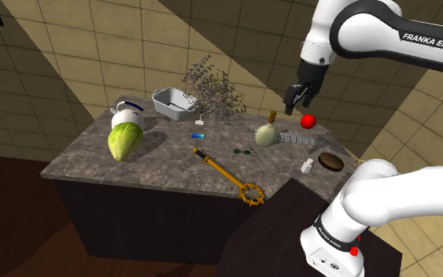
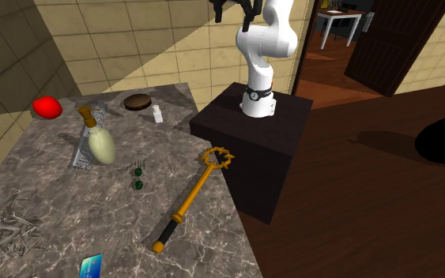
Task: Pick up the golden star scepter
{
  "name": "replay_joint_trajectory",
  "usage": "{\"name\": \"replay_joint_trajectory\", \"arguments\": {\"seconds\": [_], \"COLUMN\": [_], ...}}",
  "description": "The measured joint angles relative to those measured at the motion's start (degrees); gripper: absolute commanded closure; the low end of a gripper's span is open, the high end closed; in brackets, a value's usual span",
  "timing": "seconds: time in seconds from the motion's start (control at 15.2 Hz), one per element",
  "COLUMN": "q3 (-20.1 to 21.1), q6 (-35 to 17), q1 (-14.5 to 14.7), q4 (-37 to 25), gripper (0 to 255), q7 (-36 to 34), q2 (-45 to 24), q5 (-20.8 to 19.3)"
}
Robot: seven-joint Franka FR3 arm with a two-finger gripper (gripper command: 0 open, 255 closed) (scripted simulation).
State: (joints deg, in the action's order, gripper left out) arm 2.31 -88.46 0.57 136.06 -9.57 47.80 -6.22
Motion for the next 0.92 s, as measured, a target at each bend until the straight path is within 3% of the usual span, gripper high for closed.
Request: {"name": "replay_joint_trajectory", "arguments": {"seconds": [0.2, 0.66, 0.92], "q3": [-0.4, -3.2, -4.5], "q6": [-2.2, -17.2, -27.2], "q1": [0.1, 0.2, 0.3], "q4": [1.7, 11.2, 14.5], "gripper": [0, 0, 0], "q7": [0.3, 2.5, 3.4], "q2": [-0.5, -5.2, -11.5], "q5": [-0.1, -0.9, -1.3]}}
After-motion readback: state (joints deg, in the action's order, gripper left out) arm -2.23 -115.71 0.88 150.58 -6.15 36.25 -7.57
